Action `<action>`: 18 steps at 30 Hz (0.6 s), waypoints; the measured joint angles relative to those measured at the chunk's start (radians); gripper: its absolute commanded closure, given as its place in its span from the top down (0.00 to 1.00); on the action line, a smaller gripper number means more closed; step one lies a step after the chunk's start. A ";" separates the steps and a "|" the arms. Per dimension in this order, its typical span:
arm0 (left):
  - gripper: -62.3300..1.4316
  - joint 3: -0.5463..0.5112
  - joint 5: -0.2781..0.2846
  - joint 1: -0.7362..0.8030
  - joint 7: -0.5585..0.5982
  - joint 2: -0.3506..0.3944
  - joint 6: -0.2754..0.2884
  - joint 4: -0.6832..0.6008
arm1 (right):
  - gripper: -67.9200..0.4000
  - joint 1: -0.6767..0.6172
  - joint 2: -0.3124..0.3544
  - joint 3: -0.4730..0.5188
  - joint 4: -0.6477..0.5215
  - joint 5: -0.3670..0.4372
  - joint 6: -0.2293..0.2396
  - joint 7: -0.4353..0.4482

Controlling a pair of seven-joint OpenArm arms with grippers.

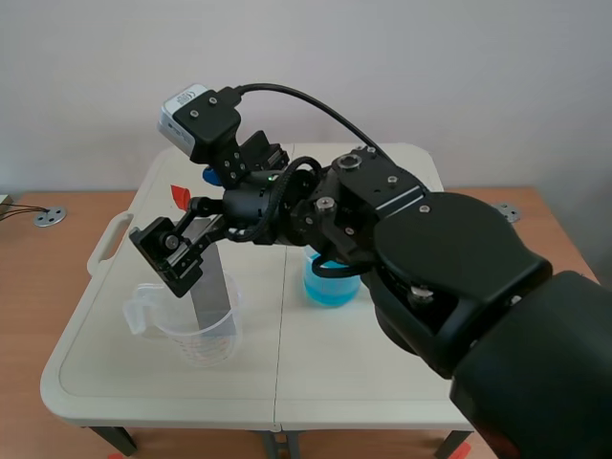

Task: Hold the metal plate by the orange handle, dip it into the blue solution, take it out and point at it, then put the plate back in the beaker on the left.
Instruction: 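Lift the metal plate out of the left beaker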

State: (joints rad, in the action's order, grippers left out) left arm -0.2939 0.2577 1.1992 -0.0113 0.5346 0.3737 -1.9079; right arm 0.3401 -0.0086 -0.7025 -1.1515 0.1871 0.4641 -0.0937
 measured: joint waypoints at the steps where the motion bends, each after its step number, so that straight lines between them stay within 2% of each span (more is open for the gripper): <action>1: 0.05 0.000 0.000 0.000 0.000 0.000 0.000 0.000 | 0.98 0.000 -0.005 0.000 0.008 -0.007 0.000 0.000; 6: 0.05 0.000 0.000 0.000 0.000 0.000 0.000 0.000 | 0.97 0.001 -0.036 0.000 0.062 -0.034 0.000 0.009; 11: 0.05 0.000 0.000 0.000 0.000 0.000 0.000 0.000 | 0.79 0.000 -0.045 0.000 0.086 -0.034 -0.001 0.049; 18: 0.05 0.000 0.000 0.000 0.000 0.000 0.000 0.000 | 0.64 0.011 -0.044 0.000 0.086 -0.034 -0.001 0.067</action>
State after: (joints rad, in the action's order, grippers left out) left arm -0.2939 0.2577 1.1992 -0.0113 0.5346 0.3737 -1.9079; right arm 0.3511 -0.0528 -0.7021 -1.0657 0.1532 0.4633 -0.0265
